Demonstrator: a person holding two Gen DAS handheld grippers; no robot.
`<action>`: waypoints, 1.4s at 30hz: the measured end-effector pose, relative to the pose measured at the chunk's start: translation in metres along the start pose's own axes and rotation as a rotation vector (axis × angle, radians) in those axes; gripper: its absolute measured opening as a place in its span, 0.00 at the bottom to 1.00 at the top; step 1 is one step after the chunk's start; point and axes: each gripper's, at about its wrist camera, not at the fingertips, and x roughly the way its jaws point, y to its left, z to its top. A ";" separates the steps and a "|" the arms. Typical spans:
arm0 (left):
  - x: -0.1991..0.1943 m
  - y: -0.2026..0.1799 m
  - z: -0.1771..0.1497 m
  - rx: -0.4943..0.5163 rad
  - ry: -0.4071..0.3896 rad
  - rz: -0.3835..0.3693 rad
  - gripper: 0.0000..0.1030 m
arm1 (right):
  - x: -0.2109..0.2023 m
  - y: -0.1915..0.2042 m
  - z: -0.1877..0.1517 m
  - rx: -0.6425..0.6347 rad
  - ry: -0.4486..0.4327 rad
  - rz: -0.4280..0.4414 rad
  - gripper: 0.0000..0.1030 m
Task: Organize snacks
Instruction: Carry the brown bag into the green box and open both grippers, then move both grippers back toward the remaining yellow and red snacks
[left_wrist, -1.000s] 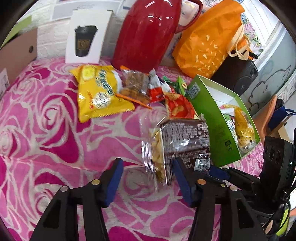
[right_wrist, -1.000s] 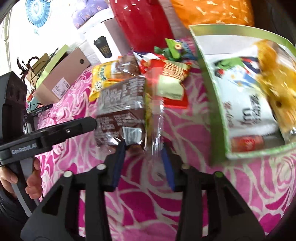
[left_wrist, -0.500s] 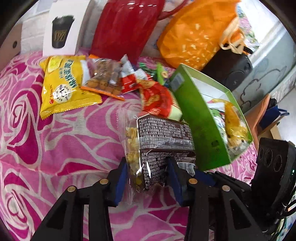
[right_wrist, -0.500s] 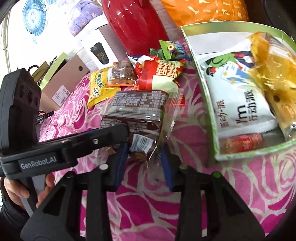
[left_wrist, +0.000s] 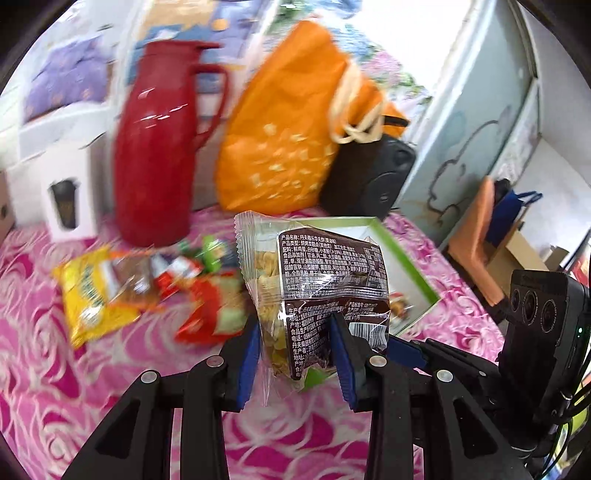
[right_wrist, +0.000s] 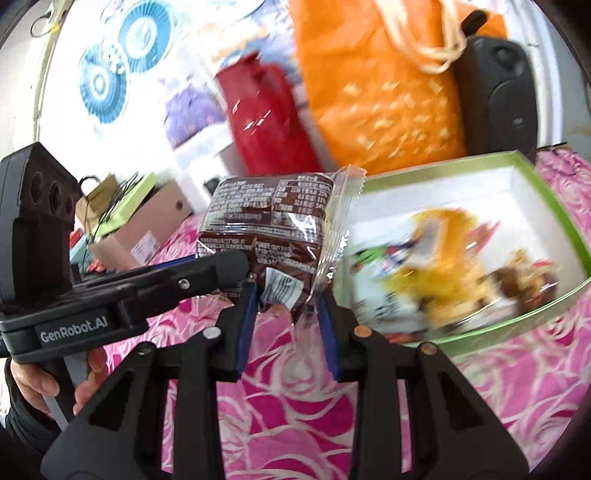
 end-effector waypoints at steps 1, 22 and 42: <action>0.009 -0.008 0.006 0.011 0.005 -0.020 0.36 | -0.006 -0.009 0.002 0.011 -0.013 -0.014 0.34; 0.151 -0.096 0.031 0.130 0.171 -0.155 0.37 | -0.029 -0.164 0.008 0.193 -0.032 -0.183 0.36; 0.105 -0.104 0.029 0.179 -0.008 0.086 0.99 | -0.046 -0.142 0.002 0.119 -0.091 -0.292 0.85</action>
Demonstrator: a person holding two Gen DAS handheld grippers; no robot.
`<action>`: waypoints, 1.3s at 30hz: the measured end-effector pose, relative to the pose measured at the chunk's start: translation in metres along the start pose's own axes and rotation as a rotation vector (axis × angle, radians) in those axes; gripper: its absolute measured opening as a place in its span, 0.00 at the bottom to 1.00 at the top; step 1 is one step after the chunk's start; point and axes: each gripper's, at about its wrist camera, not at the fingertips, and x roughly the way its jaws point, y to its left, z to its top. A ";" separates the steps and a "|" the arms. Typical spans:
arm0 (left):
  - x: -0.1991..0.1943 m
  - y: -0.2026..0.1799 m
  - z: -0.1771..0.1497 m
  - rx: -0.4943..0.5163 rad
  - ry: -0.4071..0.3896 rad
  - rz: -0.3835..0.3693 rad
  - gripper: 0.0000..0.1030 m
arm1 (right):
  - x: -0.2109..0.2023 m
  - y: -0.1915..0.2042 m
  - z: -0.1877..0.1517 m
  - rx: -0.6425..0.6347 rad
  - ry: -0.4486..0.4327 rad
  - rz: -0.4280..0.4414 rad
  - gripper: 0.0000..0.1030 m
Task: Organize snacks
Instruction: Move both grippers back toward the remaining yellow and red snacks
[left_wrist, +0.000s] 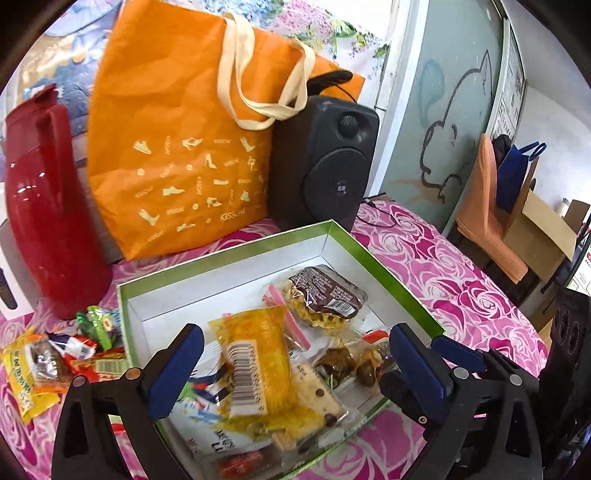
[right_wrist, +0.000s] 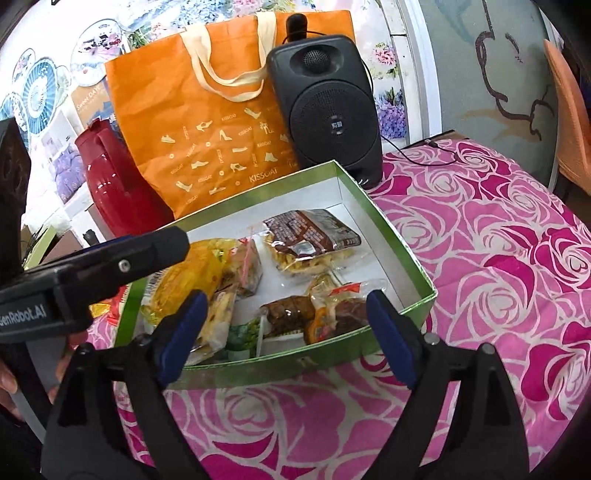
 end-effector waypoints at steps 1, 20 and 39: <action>-0.004 0.001 0.000 -0.002 -0.006 0.002 0.99 | -0.005 0.004 0.000 -0.005 -0.007 0.001 0.85; -0.126 0.128 -0.067 -0.252 -0.116 0.235 0.99 | -0.008 0.119 -0.027 -0.165 0.113 0.189 0.86; -0.158 0.241 -0.119 -0.354 -0.096 0.309 0.99 | 0.117 0.245 -0.042 -0.255 0.358 0.150 0.61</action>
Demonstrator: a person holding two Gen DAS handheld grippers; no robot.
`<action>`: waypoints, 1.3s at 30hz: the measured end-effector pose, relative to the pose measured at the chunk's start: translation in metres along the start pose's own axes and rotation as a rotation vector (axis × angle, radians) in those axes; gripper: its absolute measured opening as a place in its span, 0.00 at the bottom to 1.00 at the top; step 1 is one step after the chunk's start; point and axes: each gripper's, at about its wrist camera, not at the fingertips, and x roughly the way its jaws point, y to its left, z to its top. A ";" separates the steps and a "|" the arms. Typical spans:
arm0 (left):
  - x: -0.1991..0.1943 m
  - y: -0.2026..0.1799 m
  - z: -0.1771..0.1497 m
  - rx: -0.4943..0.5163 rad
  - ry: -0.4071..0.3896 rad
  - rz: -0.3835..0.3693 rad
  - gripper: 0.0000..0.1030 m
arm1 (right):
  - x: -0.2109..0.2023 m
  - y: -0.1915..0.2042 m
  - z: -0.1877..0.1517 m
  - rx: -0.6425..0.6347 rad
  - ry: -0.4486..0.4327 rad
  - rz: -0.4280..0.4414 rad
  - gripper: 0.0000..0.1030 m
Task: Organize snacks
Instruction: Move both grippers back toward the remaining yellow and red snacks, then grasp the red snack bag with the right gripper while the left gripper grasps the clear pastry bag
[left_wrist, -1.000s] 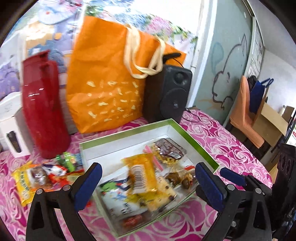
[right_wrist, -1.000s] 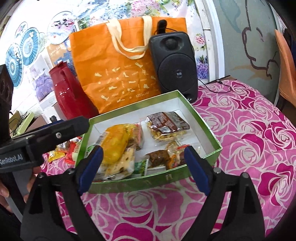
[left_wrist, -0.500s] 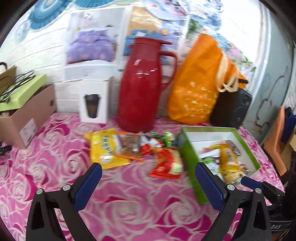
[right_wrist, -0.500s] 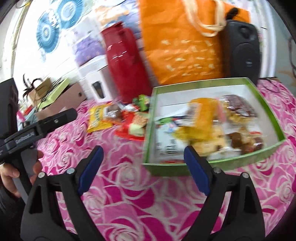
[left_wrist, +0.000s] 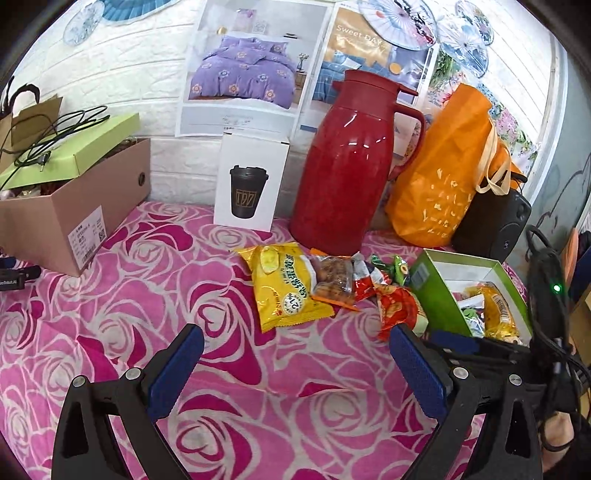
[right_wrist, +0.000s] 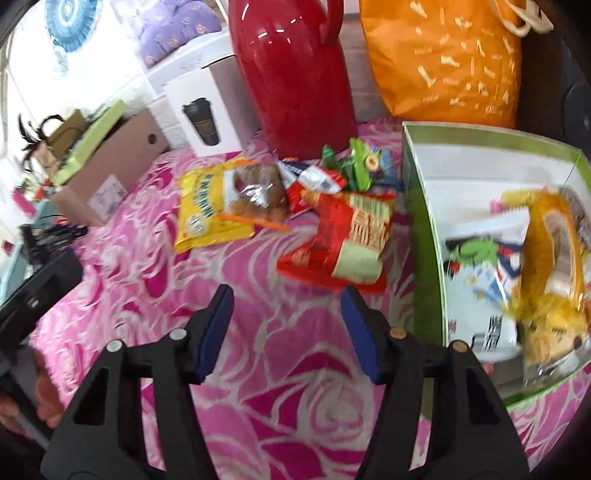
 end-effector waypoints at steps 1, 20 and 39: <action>0.003 0.002 0.001 0.002 0.002 -0.002 0.99 | 0.006 0.002 0.004 0.008 0.003 -0.038 0.61; 0.038 -0.007 0.012 0.053 0.048 -0.088 0.92 | 0.022 -0.010 -0.001 -0.009 -0.014 0.051 0.04; 0.039 0.007 0.013 0.005 0.052 -0.076 0.92 | 0.075 0.016 0.046 -0.299 -0.047 -0.346 0.33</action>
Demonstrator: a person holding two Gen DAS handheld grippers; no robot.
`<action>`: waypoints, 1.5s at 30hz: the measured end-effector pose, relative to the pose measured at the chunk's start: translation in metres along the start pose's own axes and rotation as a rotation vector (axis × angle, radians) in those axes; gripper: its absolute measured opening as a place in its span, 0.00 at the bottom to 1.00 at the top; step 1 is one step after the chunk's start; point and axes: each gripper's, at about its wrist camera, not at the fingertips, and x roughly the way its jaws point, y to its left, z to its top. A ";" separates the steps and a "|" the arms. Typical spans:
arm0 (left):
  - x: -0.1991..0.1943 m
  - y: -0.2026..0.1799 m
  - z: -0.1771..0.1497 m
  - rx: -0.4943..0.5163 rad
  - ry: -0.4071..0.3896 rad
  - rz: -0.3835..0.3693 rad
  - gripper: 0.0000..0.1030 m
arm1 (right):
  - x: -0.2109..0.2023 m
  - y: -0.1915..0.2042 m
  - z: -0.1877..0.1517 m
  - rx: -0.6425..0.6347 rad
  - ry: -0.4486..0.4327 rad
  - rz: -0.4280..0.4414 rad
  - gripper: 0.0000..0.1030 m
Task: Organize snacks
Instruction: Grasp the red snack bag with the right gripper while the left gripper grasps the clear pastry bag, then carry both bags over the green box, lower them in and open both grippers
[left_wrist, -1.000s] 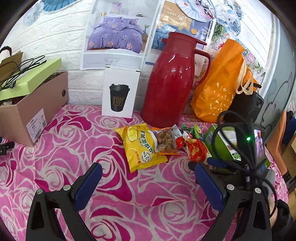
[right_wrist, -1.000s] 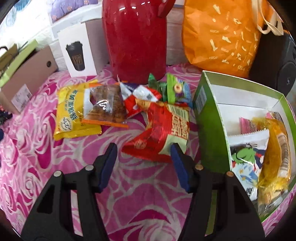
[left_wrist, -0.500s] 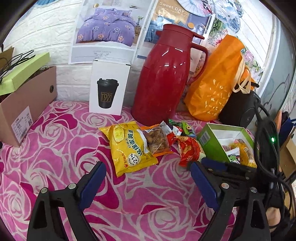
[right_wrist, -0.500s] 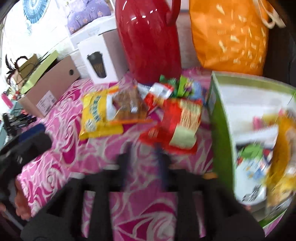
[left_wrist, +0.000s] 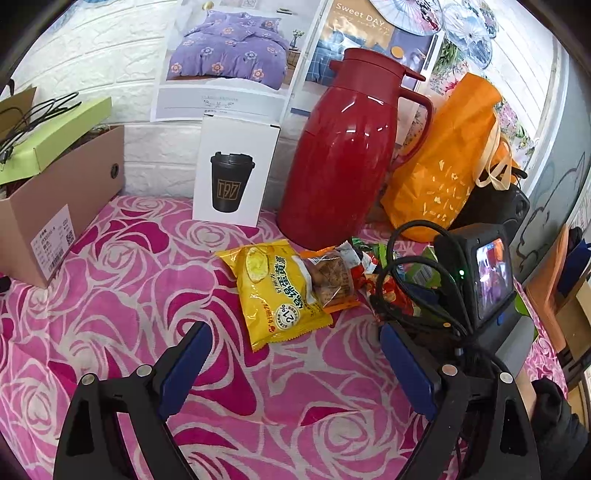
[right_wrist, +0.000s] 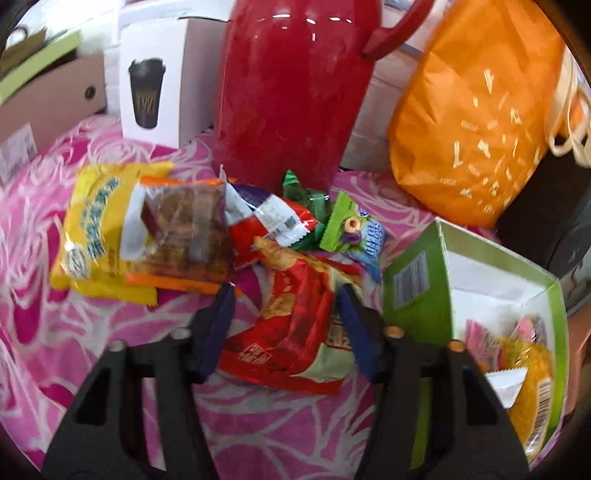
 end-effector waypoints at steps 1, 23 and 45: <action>0.002 -0.001 0.000 -0.003 0.002 -0.011 0.92 | -0.003 -0.007 -0.001 0.028 -0.004 0.048 0.30; 0.116 -0.053 0.033 0.025 0.173 -0.104 0.67 | -0.065 -0.034 -0.063 0.216 -0.007 0.486 0.38; 0.042 -0.023 0.010 -0.005 0.143 -0.119 0.31 | -0.074 -0.021 -0.075 0.207 -0.033 0.443 0.36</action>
